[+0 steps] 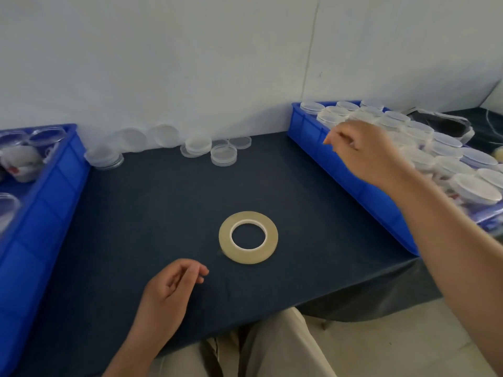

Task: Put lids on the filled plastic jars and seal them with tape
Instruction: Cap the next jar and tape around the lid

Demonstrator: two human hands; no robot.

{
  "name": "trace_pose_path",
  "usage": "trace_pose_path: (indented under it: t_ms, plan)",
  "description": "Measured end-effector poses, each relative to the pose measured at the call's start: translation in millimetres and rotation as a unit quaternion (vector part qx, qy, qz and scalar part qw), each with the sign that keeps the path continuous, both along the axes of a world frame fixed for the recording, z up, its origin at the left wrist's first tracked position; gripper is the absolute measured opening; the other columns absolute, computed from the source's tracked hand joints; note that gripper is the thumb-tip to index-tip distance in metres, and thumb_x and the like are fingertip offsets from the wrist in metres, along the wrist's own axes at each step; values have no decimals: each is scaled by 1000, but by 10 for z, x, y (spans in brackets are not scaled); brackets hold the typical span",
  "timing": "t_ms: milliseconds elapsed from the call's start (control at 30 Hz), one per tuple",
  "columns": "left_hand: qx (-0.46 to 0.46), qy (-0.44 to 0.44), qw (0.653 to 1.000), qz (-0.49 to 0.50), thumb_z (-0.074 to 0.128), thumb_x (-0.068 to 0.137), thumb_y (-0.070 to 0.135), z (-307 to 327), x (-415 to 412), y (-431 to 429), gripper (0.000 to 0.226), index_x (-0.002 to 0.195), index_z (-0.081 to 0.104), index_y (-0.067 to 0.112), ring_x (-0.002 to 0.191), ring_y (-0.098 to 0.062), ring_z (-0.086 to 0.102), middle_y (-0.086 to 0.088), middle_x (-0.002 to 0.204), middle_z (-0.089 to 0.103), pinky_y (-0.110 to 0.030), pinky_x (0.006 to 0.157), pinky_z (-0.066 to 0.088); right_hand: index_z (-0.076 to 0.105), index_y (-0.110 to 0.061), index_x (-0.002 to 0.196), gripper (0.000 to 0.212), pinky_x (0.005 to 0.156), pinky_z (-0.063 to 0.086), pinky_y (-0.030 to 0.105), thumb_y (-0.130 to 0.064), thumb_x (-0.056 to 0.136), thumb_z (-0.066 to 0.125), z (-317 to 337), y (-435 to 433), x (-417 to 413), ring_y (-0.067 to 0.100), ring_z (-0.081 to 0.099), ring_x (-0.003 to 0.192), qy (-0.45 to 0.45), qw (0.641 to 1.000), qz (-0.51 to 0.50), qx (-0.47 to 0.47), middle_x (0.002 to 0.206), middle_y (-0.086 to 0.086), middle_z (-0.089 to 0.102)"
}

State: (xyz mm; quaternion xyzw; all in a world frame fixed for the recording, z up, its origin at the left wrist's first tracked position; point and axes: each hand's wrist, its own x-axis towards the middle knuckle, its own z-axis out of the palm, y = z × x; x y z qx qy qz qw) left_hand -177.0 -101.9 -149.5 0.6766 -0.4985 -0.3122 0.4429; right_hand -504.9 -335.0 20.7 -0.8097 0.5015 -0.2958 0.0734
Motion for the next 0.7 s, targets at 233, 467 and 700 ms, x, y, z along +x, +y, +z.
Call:
trace_pose_path:
  t_ms: [233, 467, 700]
  plan:
    - [-25, 74, 997, 28, 49, 107, 42, 88, -3, 76, 32, 85, 73, 37, 83, -7, 68, 6, 89, 74, -15, 75, 52, 60, -25, 70, 23, 53, 46, 31, -34, 87, 48, -743, 1180, 1363, 13, 59, 57, -197, 952, 174, 157, 65, -2, 63]
    - [-84, 93, 992, 20, 53, 108, 44, 460, 245, 291, 34, 90, 74, 24, 81, -12, 69, 1, 88, 75, -23, 76, 55, 61, -23, 71, 23, 55, 39, 20, -26, 94, 59, -1719, 1671, 1909, 5, 47, 58, -48, 962, 264, -56, 67, -13, 54]
    - [-129, -52, 986, 94, 54, 95, 53, 1290, 1090, 575, 21, 93, 72, 43, 87, -3, 73, 17, 97, 77, -21, 78, 56, 67, -21, 74, 19, 47, 45, 27, -10, 87, 75, -1821, 1638, 1890, 3, 48, 54, -28, 959, 267, -87, 67, -16, 53]
